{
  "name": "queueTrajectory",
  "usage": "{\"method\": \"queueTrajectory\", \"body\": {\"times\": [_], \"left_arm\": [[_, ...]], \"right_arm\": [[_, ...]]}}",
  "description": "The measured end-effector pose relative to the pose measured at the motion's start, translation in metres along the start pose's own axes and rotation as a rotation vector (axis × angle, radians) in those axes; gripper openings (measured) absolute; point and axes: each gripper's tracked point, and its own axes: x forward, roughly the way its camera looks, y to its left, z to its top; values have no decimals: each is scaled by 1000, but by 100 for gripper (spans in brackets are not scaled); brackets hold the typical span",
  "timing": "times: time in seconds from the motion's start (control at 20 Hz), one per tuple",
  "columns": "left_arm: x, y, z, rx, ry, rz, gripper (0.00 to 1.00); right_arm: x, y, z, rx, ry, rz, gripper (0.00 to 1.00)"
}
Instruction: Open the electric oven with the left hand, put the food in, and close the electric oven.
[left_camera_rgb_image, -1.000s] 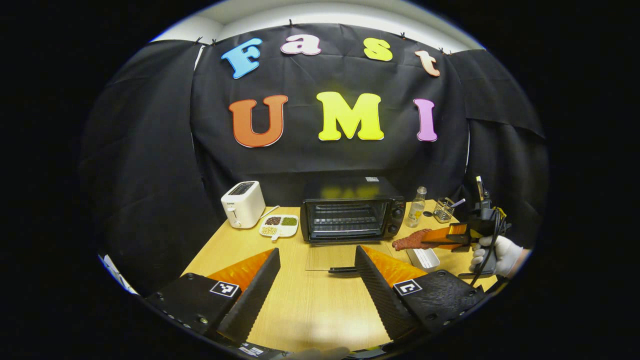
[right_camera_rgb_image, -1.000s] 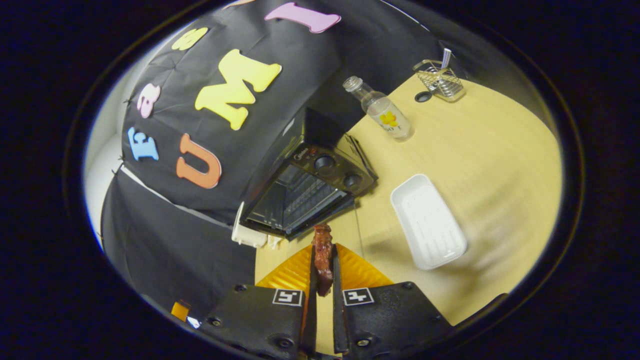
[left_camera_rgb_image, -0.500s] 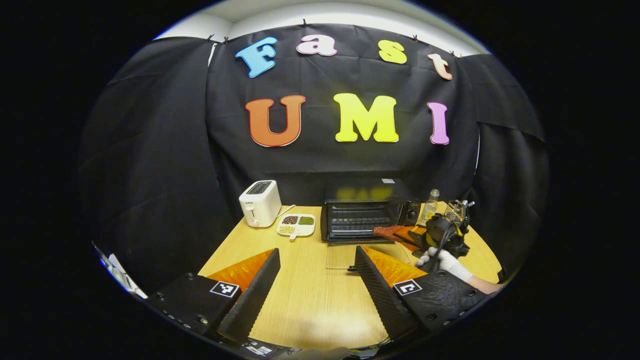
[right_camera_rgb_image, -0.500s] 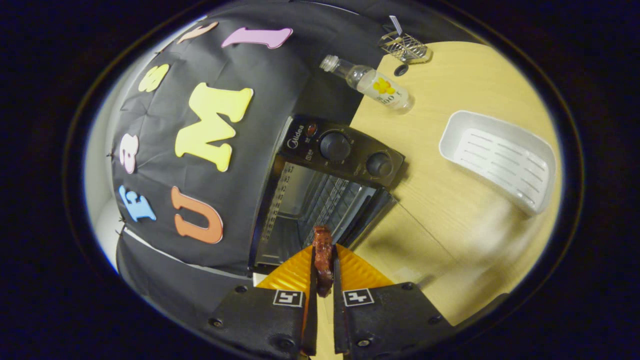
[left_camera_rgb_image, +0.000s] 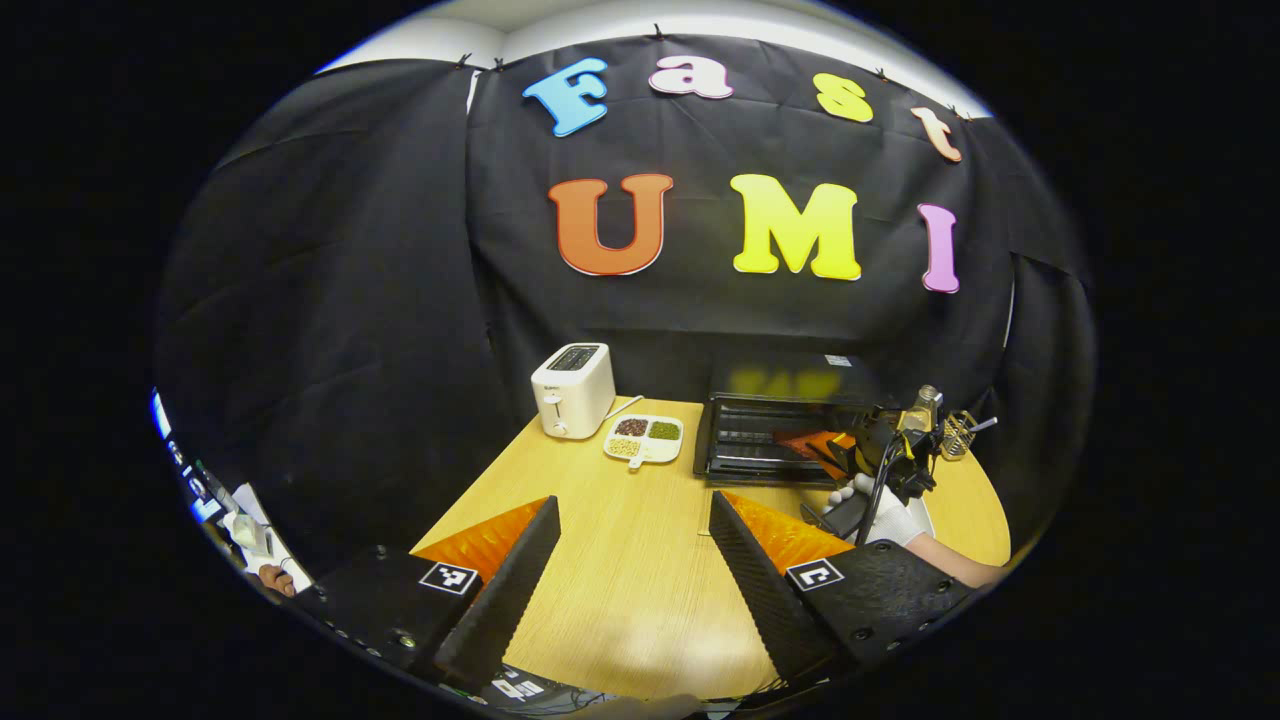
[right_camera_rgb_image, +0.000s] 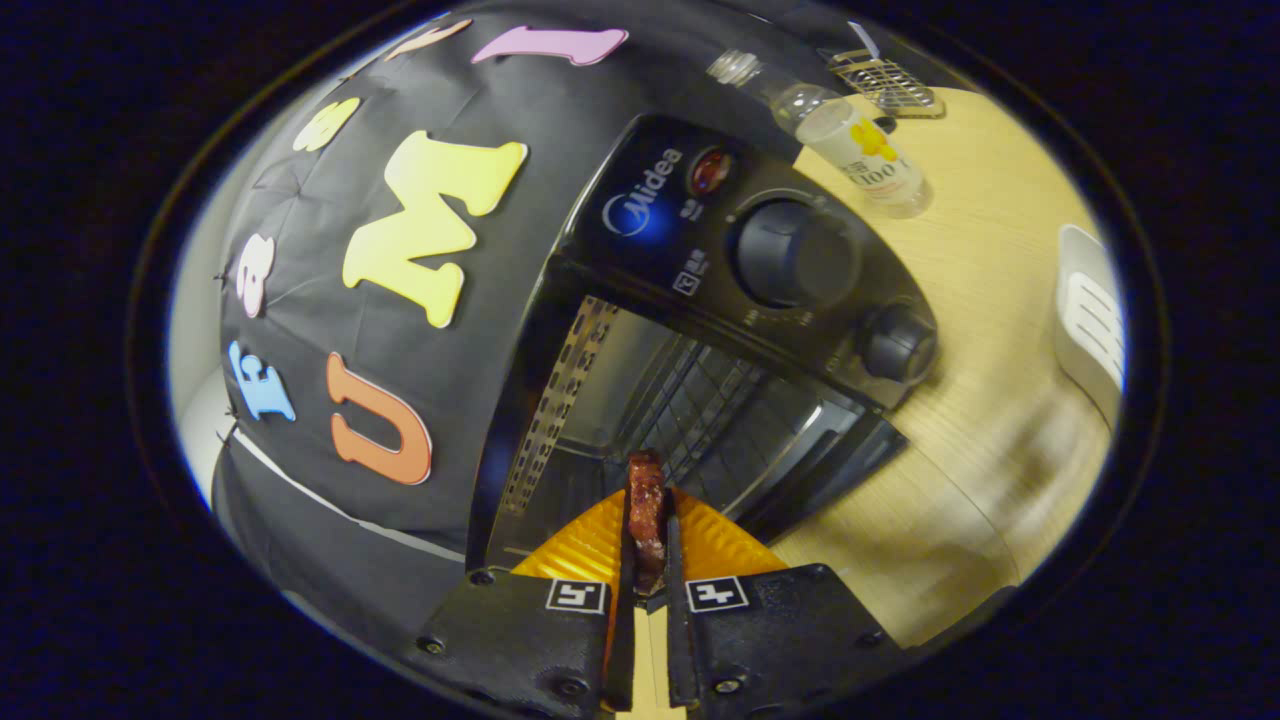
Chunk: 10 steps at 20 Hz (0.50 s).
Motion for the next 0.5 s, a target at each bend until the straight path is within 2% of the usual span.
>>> {"method": "queueTrajectory", "body": {"times": [0.2, 0.3, 0.35, 0.4, 0.45, 0.5], "left_arm": [[-2, 3, -2, -25, 21, 69, 96], [-5, -3, -2, -39, 19, 76, 96], [-5, -6, -2, -40, 22, 77, 96], [-4, -9, -1, -42, 24, 72, 96], [-2, -12, 1, -44, 24, 68, 96], [-1, -15, 4, -45, 19, 62, 96]], "right_arm": [[24, 0, 10, -89, -14, 23, 18], [23, -3, 10, -140, -8, 22, 17], [22, -6, 9, -170, -3, 3, 26], [19, -11, 8, -209, 8, -11, 53], [14, -13, 11, -239, 13, -28, 55], [10, -16, 11, -277, 15, -41, 65]]}}
